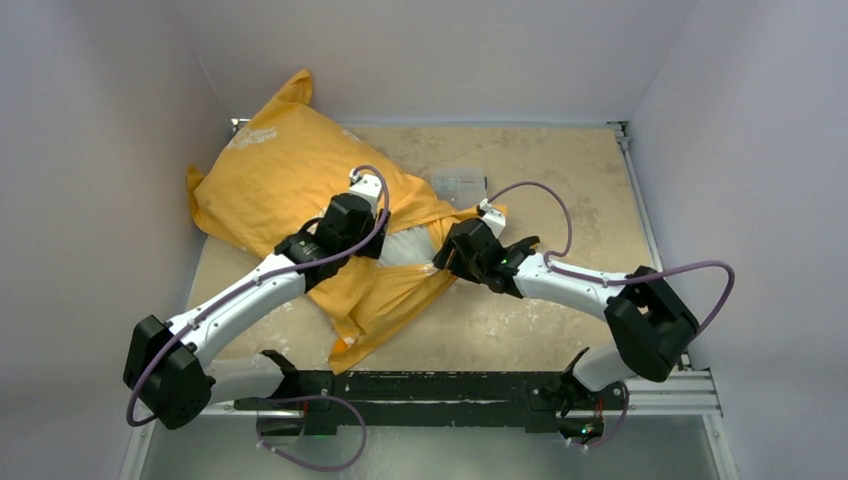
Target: Remove the pillowcase from the pillow
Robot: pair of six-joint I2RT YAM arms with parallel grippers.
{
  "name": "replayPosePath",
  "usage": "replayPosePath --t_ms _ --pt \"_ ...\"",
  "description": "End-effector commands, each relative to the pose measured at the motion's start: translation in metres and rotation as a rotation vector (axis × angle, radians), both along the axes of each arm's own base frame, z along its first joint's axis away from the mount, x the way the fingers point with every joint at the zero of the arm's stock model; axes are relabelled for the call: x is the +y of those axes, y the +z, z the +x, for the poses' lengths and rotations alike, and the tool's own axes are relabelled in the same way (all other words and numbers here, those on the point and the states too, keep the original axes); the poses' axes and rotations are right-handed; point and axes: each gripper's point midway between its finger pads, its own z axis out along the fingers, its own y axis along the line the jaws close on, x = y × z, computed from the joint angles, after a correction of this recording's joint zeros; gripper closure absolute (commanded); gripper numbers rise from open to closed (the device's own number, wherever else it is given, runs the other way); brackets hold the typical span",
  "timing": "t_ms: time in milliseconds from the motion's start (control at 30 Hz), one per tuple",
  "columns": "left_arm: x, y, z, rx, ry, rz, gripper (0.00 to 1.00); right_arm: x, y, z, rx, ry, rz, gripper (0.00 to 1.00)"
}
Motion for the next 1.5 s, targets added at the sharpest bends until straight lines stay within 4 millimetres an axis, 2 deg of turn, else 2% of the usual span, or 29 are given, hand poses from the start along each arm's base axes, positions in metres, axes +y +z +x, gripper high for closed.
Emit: replayPosePath --t_ms 0,133,267,367,467,633,733,900,1100,1167,1200,1300,1367,1467 --pt "-0.029 0.042 -0.004 -0.020 -0.054 -0.202 0.31 -0.011 0.002 0.002 -0.028 0.014 0.004 0.44" --pt "-0.063 0.063 -0.015 0.013 -0.136 -0.337 0.33 0.001 0.013 0.004 -0.076 0.077 0.067 0.58" --pt "-0.095 0.076 -0.028 0.023 -0.192 -0.420 0.34 0.009 0.019 0.006 -0.108 0.107 0.103 0.60" --pt "-0.110 0.072 -0.030 0.021 -0.190 -0.427 0.33 0.011 0.017 0.005 -0.111 0.119 0.114 0.60" --pt "-0.115 0.049 -0.020 0.046 -0.137 -0.393 0.33 0.012 0.014 0.003 -0.107 0.129 0.120 0.61" --pt "-0.103 0.013 -0.002 0.048 -0.015 -0.299 0.32 0.012 0.014 0.001 -0.106 0.133 0.130 0.60" --pt "-0.100 -0.011 0.000 0.067 0.019 -0.268 0.29 0.010 0.014 -0.001 -0.108 0.129 0.132 0.60" --pt "-0.081 -0.059 0.004 0.100 0.151 -0.189 0.21 0.013 0.014 0.001 -0.111 0.136 0.143 0.60" --pt "-0.076 -0.101 0.002 0.138 0.195 -0.160 0.23 0.017 0.016 0.002 -0.117 0.150 0.144 0.60" --pt "-0.070 -0.108 0.002 0.137 0.215 -0.129 0.31 0.017 0.020 0.004 -0.126 0.149 0.145 0.60" --pt "-0.069 -0.110 0.001 0.135 0.218 -0.124 0.40 0.017 0.021 0.004 -0.129 0.150 0.147 0.60" --pt "-0.070 -0.099 0.002 0.118 0.205 -0.146 0.71 0.015 0.028 0.005 -0.140 0.140 0.146 0.59" --pt "-0.073 -0.082 0.003 0.098 0.170 -0.160 0.99 0.012 0.031 0.006 -0.146 0.127 0.138 0.59" --pt "-0.067 -0.045 0.006 0.035 0.162 -0.179 1.00 0.006 0.036 0.008 -0.152 0.097 0.124 0.57"
